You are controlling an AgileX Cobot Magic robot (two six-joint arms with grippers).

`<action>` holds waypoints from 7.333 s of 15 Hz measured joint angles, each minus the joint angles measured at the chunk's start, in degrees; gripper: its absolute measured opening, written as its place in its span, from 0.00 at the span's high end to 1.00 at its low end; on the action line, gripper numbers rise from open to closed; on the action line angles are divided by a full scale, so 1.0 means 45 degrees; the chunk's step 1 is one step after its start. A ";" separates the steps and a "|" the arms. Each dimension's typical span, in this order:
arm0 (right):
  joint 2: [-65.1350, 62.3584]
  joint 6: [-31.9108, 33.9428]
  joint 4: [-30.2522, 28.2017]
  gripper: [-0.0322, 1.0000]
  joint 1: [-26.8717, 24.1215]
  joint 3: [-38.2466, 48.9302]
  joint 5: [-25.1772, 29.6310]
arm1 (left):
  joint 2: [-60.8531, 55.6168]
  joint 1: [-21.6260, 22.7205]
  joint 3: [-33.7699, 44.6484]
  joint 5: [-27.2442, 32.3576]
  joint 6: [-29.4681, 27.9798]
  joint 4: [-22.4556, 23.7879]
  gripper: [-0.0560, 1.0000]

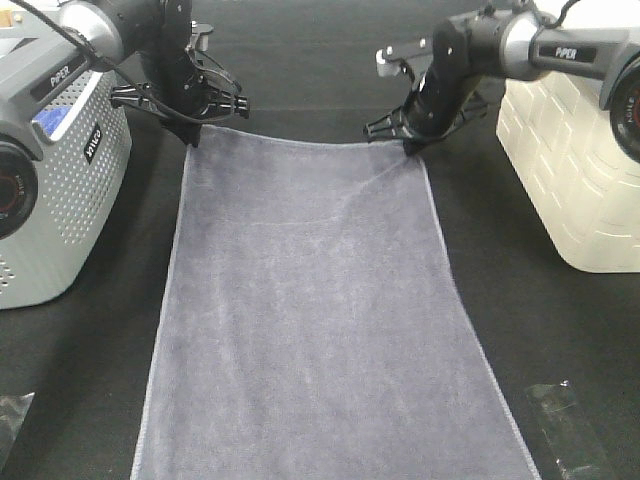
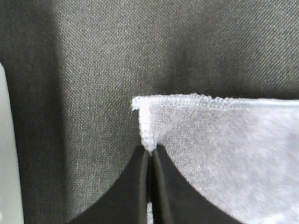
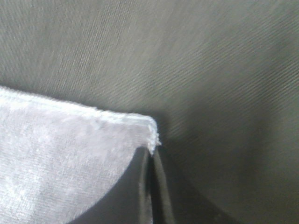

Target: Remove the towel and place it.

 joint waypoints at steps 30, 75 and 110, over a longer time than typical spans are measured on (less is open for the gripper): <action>0.1604 -0.0076 -0.1757 0.97 -0.0688 -0.1795 -0.7041 | 0.2037 0.0535 0.0000 -1.0746 -0.1362 0.3973 0.95; -0.6455 -0.0204 0.1286 0.32 -0.0675 -0.1808 0.6099 | -0.3374 -0.0955 -0.3425 0.0318 0.1184 0.0904 0.23; -2.4535 -0.0738 0.2063 0.32 -0.0611 1.8156 0.7499 | -3.2671 -0.0980 2.5885 0.0471 0.2088 0.0229 0.23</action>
